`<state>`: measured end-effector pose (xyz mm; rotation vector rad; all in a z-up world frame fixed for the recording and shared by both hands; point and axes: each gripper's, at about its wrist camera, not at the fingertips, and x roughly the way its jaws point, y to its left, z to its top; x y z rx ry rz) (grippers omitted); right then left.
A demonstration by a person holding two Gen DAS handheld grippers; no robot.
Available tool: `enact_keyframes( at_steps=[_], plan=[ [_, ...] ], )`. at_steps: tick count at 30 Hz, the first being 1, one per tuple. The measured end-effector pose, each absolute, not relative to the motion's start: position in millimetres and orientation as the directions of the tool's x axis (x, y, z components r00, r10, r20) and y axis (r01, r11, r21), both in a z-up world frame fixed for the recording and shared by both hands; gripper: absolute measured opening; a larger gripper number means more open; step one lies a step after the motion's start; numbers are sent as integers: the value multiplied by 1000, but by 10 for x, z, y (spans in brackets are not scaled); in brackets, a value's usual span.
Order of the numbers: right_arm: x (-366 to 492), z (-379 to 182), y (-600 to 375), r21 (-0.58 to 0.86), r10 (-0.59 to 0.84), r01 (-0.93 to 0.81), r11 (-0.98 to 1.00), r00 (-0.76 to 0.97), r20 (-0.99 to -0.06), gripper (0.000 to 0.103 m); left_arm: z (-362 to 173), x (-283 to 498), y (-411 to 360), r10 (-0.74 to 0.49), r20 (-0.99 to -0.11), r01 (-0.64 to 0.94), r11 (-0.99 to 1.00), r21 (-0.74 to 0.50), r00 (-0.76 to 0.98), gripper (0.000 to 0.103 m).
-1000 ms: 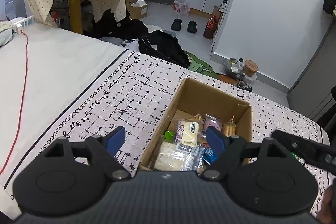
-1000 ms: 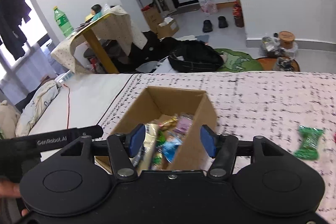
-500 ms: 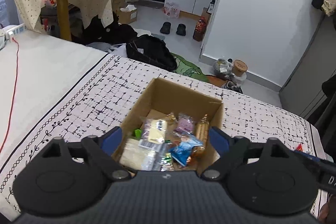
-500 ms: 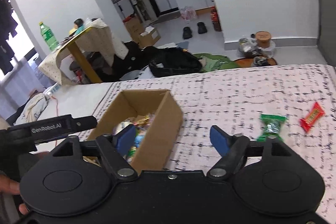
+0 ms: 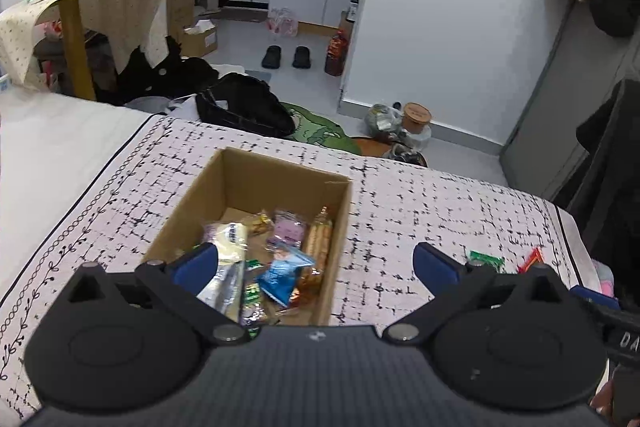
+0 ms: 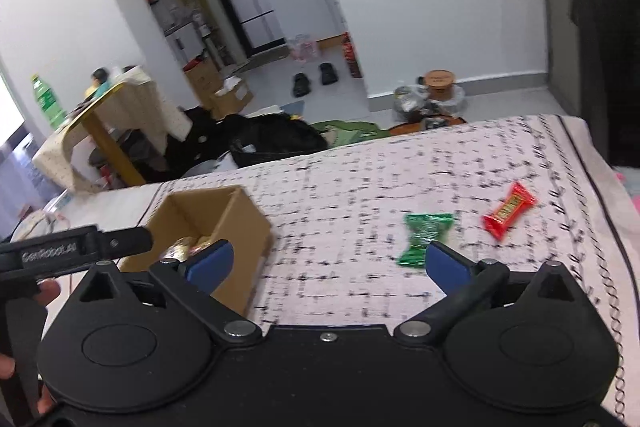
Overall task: Organize snacks
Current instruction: 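Move both tools back over the green packet and red candy bar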
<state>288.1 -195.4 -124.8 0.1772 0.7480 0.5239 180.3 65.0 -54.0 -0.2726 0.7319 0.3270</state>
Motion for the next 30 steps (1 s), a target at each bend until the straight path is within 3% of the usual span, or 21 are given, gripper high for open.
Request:
enact_keyframes(
  at_steps=[22,30],
  plan=[
    [3198,-1664,-2848,381,319,-68,922,693,-647,101,-1109,2546,-239,-66,-752,-163,960,-226,656,103],
    [3380,-1855,-2998,393,300,-23,919,687,-662,90,-1378,2906,-482,-122,-754,-105,964,-245,645,102]
  ],
)
